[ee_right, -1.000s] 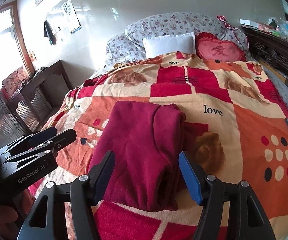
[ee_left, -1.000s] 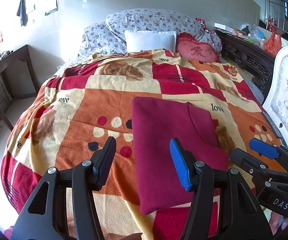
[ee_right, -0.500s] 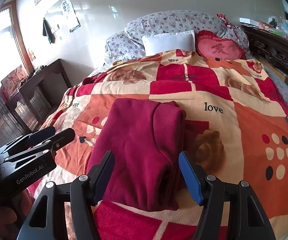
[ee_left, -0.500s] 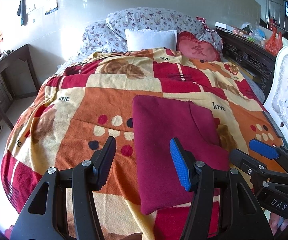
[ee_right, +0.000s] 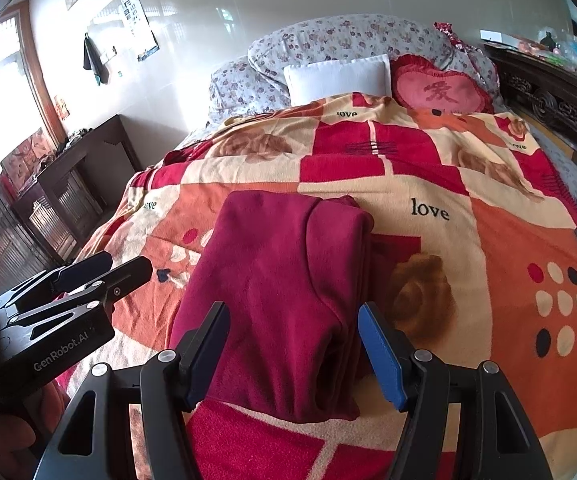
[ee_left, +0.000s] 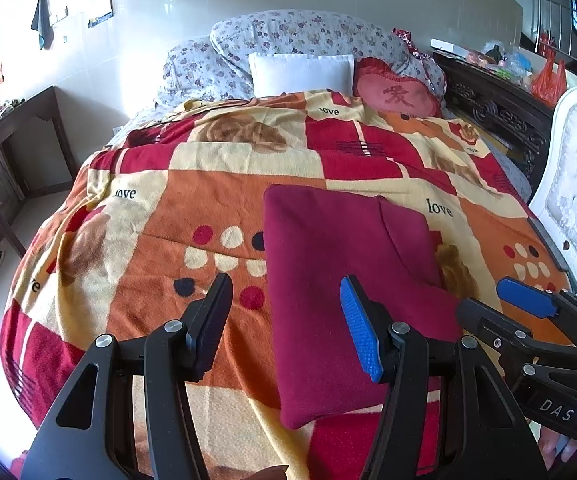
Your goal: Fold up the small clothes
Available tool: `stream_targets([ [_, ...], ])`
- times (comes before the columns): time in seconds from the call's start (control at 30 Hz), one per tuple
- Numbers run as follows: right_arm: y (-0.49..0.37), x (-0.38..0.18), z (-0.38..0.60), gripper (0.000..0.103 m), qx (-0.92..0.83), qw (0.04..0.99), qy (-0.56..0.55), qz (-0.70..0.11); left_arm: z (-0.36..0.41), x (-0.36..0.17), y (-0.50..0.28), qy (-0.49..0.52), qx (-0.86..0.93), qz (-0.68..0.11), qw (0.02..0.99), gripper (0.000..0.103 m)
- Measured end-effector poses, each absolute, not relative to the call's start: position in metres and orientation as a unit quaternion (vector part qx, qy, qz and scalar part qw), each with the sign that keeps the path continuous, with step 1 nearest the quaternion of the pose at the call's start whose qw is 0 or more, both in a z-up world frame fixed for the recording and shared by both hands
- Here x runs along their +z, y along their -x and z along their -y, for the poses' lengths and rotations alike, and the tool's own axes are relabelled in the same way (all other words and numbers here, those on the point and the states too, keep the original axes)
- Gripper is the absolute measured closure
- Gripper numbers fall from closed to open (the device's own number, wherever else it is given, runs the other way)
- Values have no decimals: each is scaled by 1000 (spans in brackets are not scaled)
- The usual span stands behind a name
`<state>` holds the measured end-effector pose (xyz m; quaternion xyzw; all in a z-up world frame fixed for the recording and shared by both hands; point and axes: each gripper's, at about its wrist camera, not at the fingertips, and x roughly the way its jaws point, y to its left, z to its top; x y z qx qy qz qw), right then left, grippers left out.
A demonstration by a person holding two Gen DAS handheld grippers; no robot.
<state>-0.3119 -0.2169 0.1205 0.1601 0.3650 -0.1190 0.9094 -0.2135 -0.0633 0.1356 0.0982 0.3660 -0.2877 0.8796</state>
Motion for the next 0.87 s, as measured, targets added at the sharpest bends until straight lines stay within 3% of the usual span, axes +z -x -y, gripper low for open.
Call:
stream_targets([
  [0.87, 301, 107, 225, 39, -115, 902, -165, -381, 61, 125, 198, -93, -278, -367, 883, 47],
])
